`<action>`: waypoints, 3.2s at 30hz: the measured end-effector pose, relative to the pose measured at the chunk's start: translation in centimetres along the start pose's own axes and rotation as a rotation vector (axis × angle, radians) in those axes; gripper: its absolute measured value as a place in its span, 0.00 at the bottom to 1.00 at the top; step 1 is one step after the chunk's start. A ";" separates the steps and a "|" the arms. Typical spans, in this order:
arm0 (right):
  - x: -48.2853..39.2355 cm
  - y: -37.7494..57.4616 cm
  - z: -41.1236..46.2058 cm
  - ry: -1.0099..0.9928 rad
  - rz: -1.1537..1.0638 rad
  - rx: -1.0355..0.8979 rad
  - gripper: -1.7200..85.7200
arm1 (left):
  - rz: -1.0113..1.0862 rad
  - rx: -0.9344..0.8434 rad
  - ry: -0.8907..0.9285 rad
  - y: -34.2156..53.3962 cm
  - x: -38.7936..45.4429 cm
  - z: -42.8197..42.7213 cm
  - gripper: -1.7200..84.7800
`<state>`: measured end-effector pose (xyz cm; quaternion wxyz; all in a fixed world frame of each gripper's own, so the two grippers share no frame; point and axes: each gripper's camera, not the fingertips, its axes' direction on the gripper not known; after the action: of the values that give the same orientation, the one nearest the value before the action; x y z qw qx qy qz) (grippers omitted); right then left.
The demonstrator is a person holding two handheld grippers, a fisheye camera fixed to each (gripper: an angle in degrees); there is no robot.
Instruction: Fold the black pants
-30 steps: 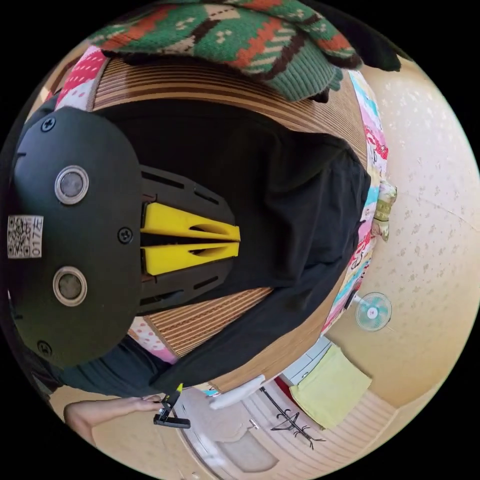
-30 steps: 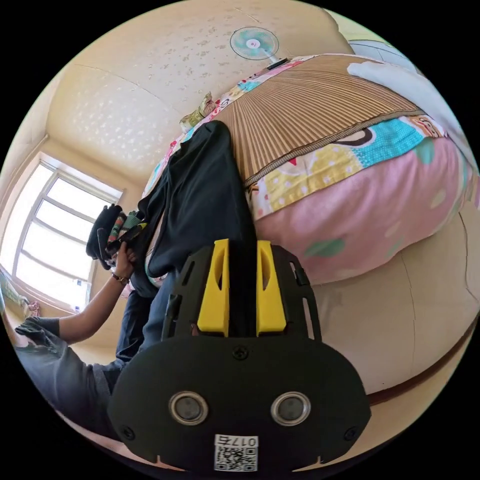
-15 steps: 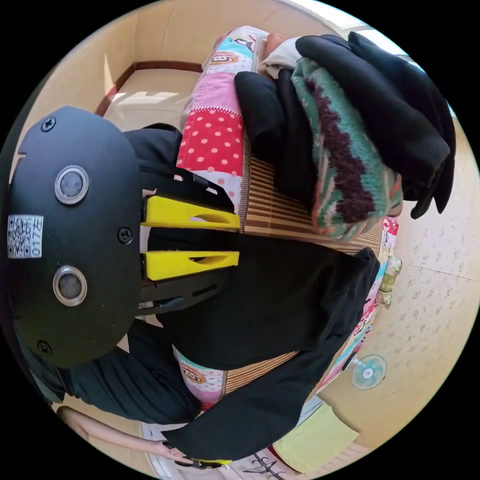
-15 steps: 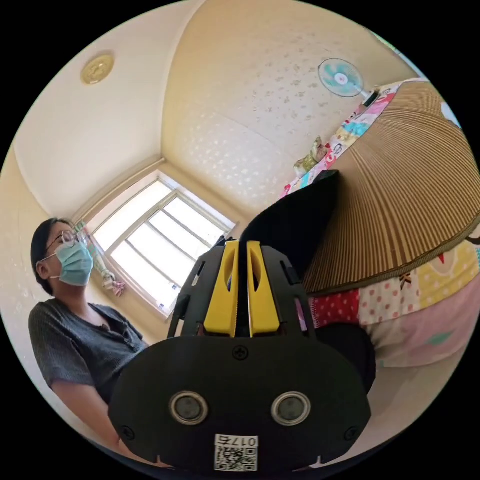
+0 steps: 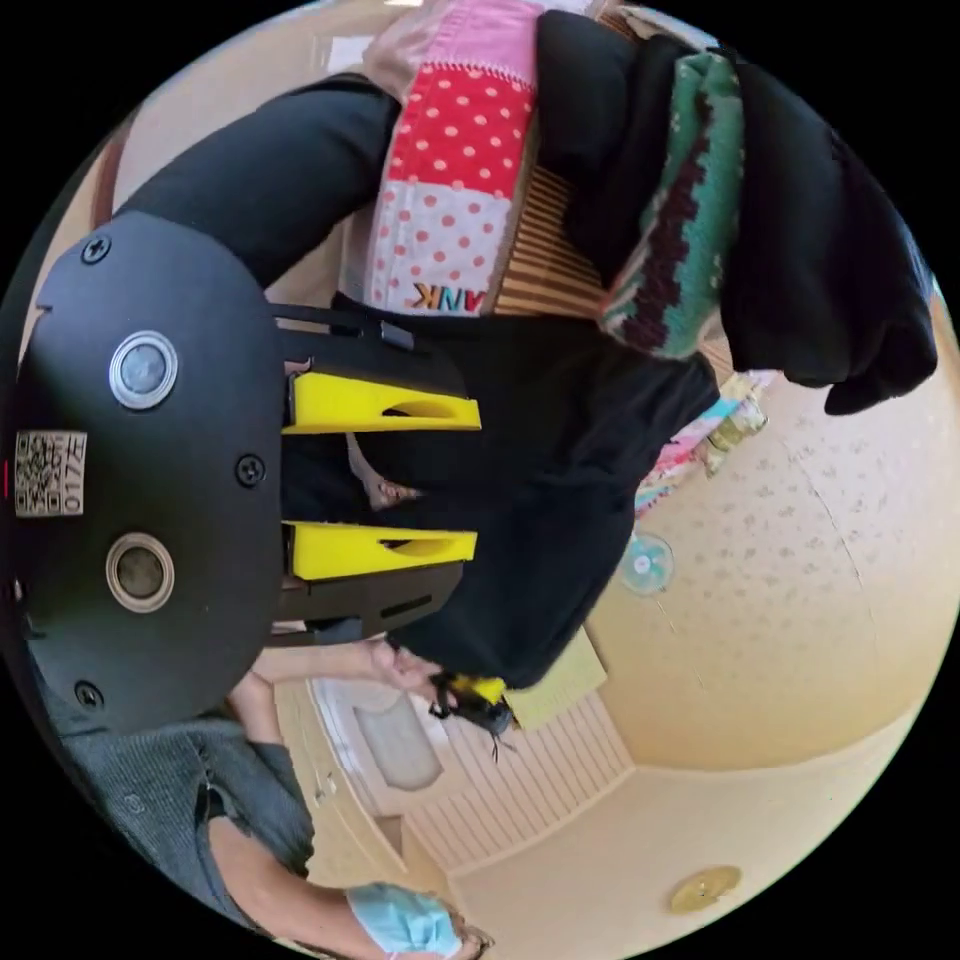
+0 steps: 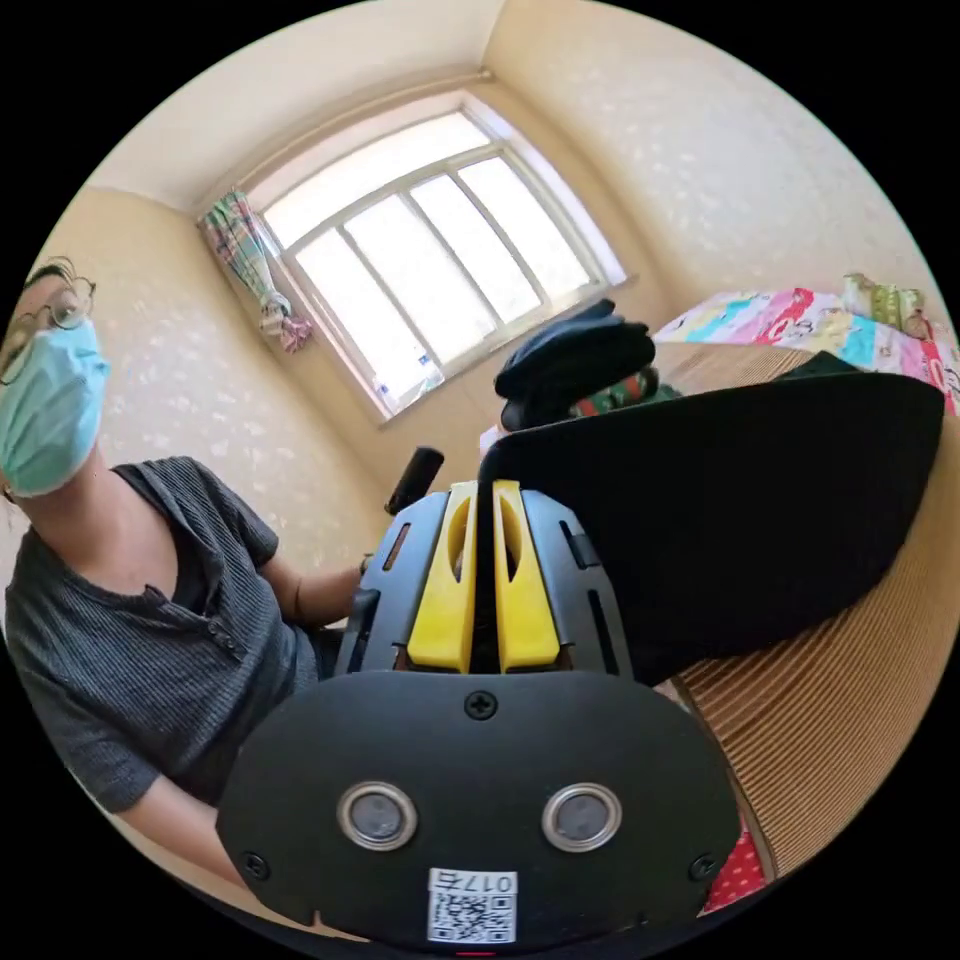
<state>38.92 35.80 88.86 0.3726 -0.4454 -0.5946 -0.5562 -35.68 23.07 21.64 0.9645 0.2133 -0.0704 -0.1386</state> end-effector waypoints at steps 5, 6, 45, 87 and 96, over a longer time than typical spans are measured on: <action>3.2 3.3 11.3 -0.085 0.158 -0.181 0.05 | -0.014 -0.181 0.101 -5.7 -3.7 5.9 0.23; 3.5 3.7 11.8 -0.100 0.173 -0.188 0.05 | -0.032 -0.267 0.091 -6.7 -4.8 8.3 0.20; 22.1 -18.8 14.1 0.157 0.360 0.096 0.04 | 0.115 -0.424 -0.275 3.4 -1.7 5.2 0.03; 7.7 10.0 9.5 0.281 0.754 -0.132 0.07 | 0.029 -0.492 -0.401 3.8 -0.9 11.6 0.06; 10.6 9.4 9.8 0.363 0.757 -0.114 0.12 | 0.119 -0.379 0.025 3.4 -1.0 7.0 0.05</action>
<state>44.86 46.59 100.89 0.6242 -0.5469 -0.2821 -0.4814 -37.16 23.53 29.35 0.9947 0.0249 -0.0433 -0.0895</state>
